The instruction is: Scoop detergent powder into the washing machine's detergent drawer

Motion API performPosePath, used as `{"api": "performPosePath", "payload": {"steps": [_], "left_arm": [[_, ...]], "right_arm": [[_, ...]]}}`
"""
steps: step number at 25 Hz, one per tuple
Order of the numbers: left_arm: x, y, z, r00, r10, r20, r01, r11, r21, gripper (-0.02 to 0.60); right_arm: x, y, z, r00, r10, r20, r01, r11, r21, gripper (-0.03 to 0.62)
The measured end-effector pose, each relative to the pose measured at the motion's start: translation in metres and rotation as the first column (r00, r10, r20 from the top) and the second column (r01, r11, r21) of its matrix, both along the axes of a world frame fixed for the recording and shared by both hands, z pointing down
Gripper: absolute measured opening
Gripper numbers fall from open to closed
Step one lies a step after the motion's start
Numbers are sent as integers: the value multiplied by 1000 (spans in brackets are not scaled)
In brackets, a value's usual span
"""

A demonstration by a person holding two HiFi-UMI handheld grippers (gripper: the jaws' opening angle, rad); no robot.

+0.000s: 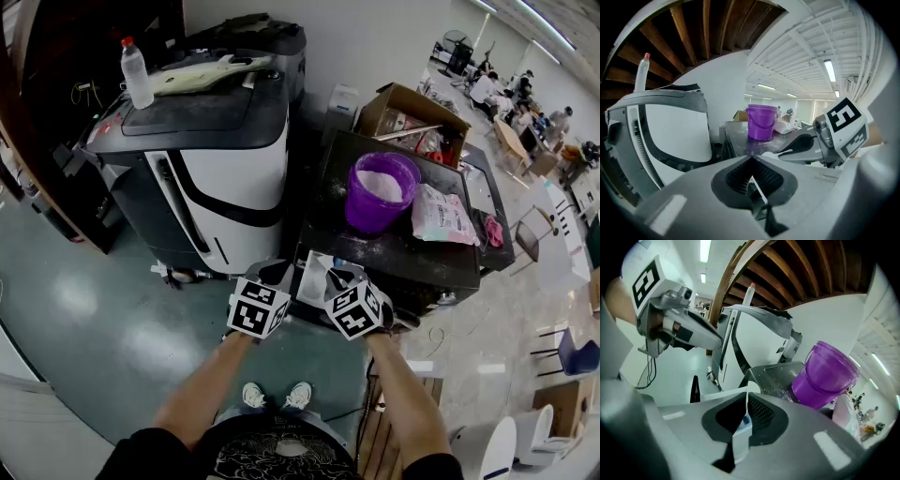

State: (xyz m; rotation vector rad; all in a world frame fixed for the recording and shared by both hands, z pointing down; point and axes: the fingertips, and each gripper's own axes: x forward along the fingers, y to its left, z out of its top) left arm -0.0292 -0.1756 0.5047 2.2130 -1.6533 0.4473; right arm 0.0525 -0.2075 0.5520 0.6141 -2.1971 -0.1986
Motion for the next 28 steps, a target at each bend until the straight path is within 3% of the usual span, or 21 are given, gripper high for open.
{"api": "performPosePath", "payload": {"steps": [5,10,15,20,28], "left_arm": [[-1,2,-7,1000,-6,-13,6,1000,11,0],[1,1,-18,1000,-1,-18,2,1000,31,0],[3,-2,-30,1000,8,-23,-7,998,55,0],[3,-5,-43,999,28,-30,-26,998,60,0],[2,-15,-88,999,50,8,-50,990,133,0]], "right_arm": [[2,0,-14,983,111,146,-99,991,-86,38],[9,0,-32,927,236,290,-192,966,-174,38],[13,-1,-60,876,293,384,-225,951,-212,38],[21,-3,-91,825,322,465,-247,945,-216,38],[42,-14,-149,776,331,538,-310,942,-132,38]]}}
